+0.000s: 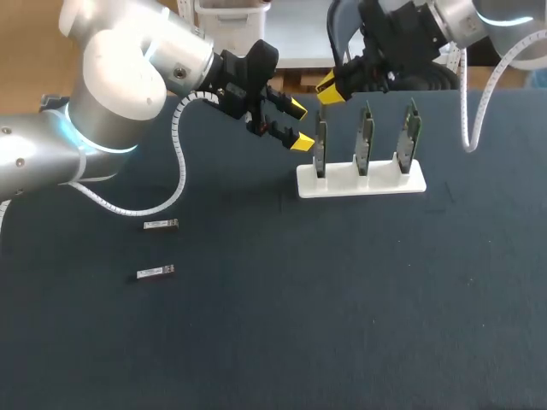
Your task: Pick up the optical module with the left hand, and insert it into the network port with the right hand.
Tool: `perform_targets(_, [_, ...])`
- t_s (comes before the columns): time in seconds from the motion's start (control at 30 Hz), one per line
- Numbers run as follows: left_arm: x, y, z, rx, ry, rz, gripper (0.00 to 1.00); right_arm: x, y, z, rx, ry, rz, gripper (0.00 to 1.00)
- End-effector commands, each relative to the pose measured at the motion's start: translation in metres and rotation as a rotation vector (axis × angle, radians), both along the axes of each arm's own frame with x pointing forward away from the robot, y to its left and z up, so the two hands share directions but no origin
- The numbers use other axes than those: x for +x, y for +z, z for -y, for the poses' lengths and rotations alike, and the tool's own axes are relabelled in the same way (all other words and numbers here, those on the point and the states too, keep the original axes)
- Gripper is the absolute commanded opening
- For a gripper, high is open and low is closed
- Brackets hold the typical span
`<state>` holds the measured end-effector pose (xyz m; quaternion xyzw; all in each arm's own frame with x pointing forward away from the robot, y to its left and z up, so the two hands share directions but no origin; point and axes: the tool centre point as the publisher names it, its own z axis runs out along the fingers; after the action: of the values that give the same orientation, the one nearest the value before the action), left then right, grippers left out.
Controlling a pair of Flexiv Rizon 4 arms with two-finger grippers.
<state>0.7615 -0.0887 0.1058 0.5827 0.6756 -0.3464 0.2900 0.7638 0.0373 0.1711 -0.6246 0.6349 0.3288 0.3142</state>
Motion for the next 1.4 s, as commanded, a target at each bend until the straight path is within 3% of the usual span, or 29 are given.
perform_targets(0.03, [0.0017,0.0002,0.0007,0.004,-0.002,-0.003,1.00,0.0001,0.0009,-0.0008,0.003,-0.002,0.007,0.00])
perform_targets(1.4, [0.0017,0.0002,0.0007,0.004,-0.002,-0.003,1.00,0.0020,-0.0052,-0.0001,-0.011,0.009,0.025,0.00])
